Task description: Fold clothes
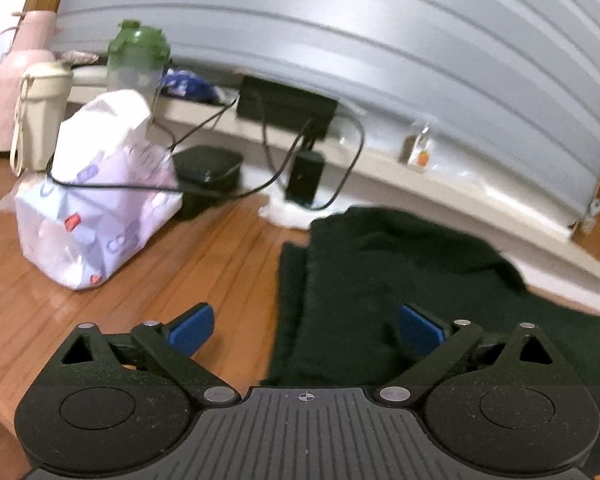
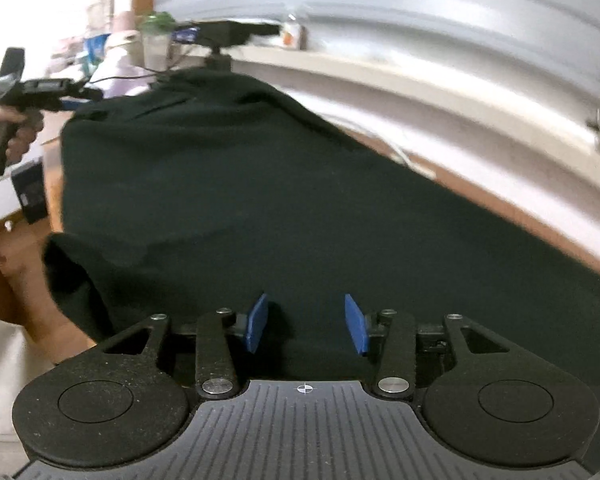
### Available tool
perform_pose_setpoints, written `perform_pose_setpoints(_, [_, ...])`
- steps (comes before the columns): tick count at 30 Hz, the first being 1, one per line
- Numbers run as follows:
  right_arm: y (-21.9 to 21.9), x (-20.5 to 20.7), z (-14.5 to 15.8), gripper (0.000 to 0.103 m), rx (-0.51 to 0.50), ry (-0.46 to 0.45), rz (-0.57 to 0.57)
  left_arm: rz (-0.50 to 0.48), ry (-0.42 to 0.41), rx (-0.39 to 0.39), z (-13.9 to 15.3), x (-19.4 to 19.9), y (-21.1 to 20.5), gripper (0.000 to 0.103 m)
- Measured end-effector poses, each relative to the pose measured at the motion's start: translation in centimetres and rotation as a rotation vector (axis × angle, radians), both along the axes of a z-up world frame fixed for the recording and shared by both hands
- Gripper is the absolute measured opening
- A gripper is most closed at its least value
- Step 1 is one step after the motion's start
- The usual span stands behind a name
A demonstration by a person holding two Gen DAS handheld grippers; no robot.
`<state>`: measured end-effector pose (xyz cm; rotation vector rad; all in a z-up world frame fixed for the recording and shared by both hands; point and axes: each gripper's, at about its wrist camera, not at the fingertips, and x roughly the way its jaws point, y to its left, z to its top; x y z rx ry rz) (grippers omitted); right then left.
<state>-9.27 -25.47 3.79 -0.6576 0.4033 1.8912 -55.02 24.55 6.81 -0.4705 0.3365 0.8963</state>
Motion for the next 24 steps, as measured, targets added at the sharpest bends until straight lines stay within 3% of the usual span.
perform_pose_setpoints(4, [-0.3, 0.3, -0.4, 0.047, -0.005, 0.025, -0.006, -0.036, 0.056, 0.005, -0.9, 0.9, 0.1, 0.080])
perform_pose_setpoints(9, [-1.1, 0.4, -0.6, 0.048, 0.016, 0.030, -0.014, -0.003, 0.112, 0.026, -1.8, 1.9, 0.4, 0.081])
perform_pose_setpoints(14, [-3.4, 4.3, 0.1, 0.059, 0.035, 0.108, -0.105, 0.079, 0.097, 0.123, 0.9, 2.6, -1.5, 0.085])
perform_pose_setpoints(18, [-6.9, 12.5, 0.7, 0.062, 0.057, 0.169, -0.333, -0.019, 0.045, 0.190, 2.9, 5.6, -4.0, 0.090])
perform_pose_setpoints(24, [-14.4, 27.6, 0.1, 0.065, 0.101, 0.209, -0.844, -0.261, -0.007, 0.199, 3.5, 14.6, -6.3, 0.098])
